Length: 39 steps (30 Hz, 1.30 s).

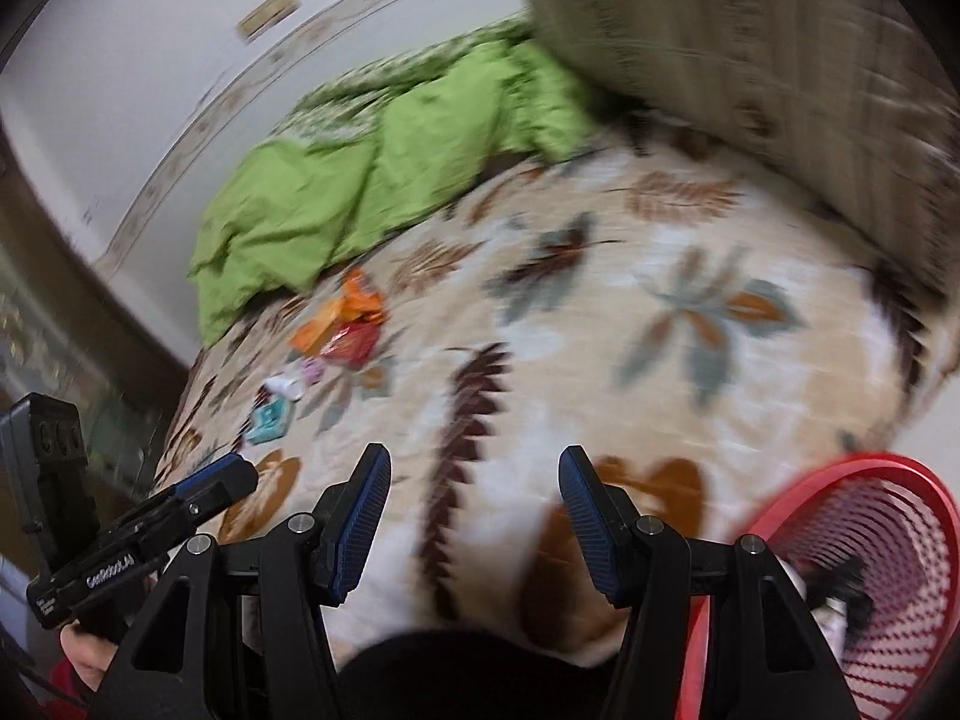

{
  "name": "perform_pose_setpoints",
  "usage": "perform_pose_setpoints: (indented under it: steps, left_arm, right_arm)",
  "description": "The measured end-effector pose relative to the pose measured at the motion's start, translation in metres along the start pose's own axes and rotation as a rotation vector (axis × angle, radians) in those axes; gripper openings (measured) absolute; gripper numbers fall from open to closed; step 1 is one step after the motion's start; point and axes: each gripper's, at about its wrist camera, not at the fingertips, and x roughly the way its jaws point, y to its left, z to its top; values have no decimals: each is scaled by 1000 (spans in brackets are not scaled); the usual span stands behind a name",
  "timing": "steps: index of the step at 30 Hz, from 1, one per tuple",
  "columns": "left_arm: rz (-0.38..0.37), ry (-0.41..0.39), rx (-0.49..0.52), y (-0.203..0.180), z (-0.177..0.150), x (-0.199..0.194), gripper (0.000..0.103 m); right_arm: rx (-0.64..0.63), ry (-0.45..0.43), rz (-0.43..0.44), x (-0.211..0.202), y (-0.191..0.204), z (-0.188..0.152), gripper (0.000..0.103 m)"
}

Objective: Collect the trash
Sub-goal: 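Move both empty tools back to the remaining trash on the bed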

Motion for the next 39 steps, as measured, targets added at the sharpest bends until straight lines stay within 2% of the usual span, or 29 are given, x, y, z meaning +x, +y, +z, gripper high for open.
perform_pose_setpoints:
  steps: [6, 10, 13, 17, 19, 23, 27, 29, 31, 33, 37, 39]
  left_arm:
    - [132, -35, -161, 99, 11, -16, 64]
    - [216, -47, -218, 155, 24, -14, 64]
    - [241, -31, -260, 192, 35, -1, 64]
    - [218, 4, -328, 228, 50, 28, 64]
    - [183, 16, -360, 237, 58, 46, 64]
    - [100, 31, -422, 249, 72, 79, 64]
    - [80, 76, -448, 255, 75, 110, 64]
    - [77, 94, -399, 247, 71, 116, 64]
    - [71, 118, -305, 229, 64, 114, 64]
    - [33, 149, -253, 215, 56, 111, 64]
    - [-63, 229, -84, 171, 28, 94, 64]
    - [-103, 234, -28, 157, 23, 83, 64]
  right_arm:
    - [-126, 42, 70, 60, 68, -1, 62]
    - [-146, 84, 94, 93, 88, -9, 62]
    - [-154, 109, 90, 107, 91, -17, 62]
    - [-154, 88, 121, 106, 90, -16, 62]
    - [-135, 91, 128, 106, 85, -15, 62]
    - [-104, 93, 155, 107, 80, -13, 62]
    - [-102, 98, 169, 110, 81, -12, 62]
    - [-103, 98, 178, 110, 81, -12, 62]
    - [-101, 93, 186, 109, 80, -12, 62]
    - [-94, 89, 199, 108, 78, -11, 62]
    - [-80, 86, 211, 108, 76, -10, 62]
    - [-77, 78, 218, 106, 75, -10, 62]
